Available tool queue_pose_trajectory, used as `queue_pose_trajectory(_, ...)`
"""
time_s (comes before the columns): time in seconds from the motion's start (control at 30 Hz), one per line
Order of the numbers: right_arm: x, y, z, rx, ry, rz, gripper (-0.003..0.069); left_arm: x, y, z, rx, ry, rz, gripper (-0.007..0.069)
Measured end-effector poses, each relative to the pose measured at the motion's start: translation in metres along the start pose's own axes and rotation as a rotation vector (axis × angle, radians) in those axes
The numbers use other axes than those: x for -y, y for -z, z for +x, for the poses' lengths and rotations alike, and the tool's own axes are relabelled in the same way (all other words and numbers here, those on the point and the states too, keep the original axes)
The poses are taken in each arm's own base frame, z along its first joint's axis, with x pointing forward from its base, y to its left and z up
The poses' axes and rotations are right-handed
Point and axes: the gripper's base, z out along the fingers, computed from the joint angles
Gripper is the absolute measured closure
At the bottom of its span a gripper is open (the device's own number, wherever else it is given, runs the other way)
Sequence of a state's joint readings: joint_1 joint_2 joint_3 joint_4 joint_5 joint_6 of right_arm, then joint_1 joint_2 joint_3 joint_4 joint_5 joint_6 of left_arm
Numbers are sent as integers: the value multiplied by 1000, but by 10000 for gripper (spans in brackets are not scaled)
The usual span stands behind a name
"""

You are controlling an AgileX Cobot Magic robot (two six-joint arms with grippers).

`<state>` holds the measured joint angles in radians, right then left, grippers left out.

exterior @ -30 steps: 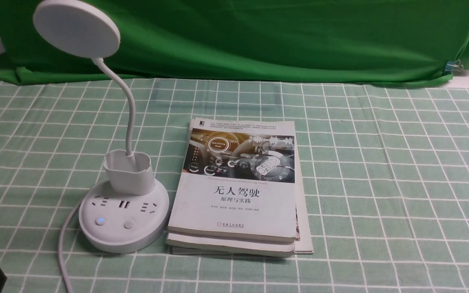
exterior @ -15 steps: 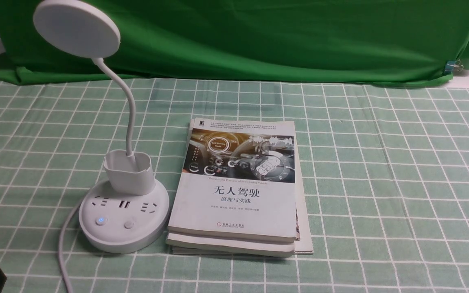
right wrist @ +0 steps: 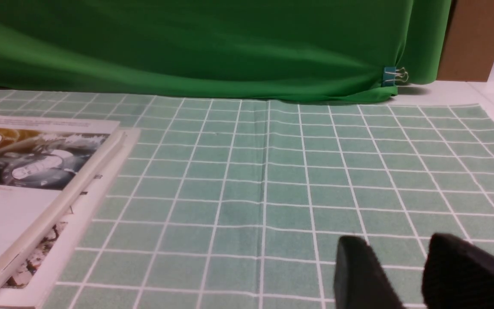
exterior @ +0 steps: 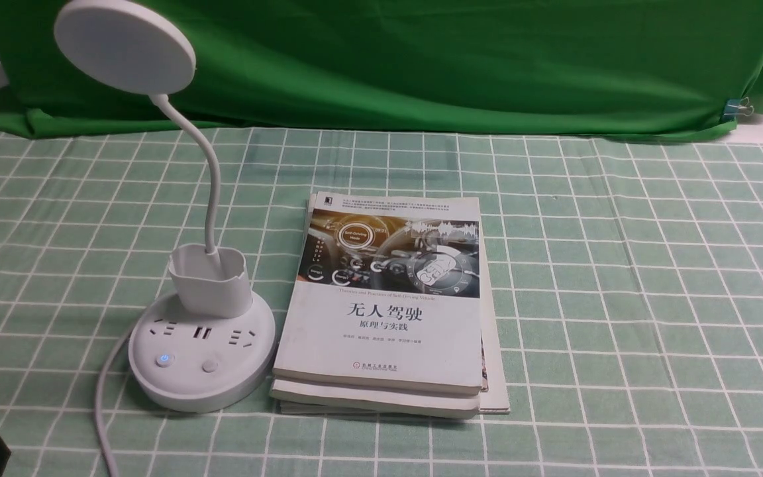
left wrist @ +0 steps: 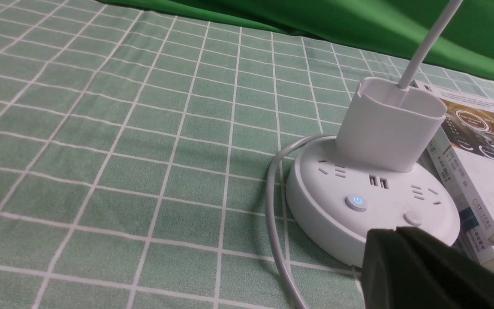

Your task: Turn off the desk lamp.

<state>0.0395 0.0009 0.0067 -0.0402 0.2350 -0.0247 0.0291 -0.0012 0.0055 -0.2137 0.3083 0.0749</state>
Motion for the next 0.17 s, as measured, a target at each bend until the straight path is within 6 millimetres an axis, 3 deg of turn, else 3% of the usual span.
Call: queue_pose_trajectory(0.17, 0, 0, 0, 0, 0, 0, 417, 0, 0, 0, 0, -3, 0, 624)
